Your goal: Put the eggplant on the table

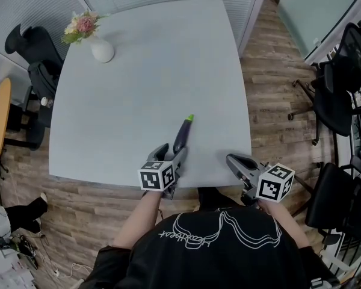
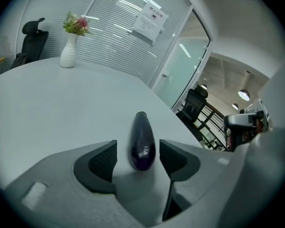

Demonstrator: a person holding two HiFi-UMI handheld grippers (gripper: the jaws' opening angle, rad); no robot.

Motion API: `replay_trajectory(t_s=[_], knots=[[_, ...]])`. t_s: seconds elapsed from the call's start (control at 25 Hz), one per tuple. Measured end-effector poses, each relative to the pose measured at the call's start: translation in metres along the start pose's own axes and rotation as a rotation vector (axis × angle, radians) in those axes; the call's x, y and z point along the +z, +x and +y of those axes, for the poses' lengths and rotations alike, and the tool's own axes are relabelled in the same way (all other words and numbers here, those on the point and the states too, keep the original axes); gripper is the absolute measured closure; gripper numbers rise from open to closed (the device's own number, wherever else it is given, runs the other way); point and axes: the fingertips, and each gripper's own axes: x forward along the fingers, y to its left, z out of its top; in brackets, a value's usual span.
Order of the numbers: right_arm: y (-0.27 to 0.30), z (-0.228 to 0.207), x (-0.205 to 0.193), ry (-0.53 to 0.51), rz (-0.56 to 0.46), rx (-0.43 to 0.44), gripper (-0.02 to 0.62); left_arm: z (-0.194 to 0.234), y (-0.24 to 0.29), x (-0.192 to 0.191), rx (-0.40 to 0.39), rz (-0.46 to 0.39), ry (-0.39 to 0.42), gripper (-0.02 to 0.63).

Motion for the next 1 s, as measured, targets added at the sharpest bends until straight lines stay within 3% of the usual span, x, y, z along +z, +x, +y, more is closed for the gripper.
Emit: replay_trajectory(t_s=[0.32, 0.56, 1.0], knots=[[-0.006, 0.024, -0.001, -0.06, -0.04, 0.031, 0.588, -0.017, -0.045, 0.018, -0.028, -0.087, -0.011, 0.342], [-0.015, 0.053, 0.005, -0.14, -0.077, 0.093, 0.588, -0.065, -0.103, 0.042, -0.187, -0.201, -0.008, 0.354], [-0.037, 0.131, 0.025, -0.295, -0.16, 0.218, 0.588, -0.15, -0.193, 0.062, -0.423, -0.319, 0.09, 0.518]])
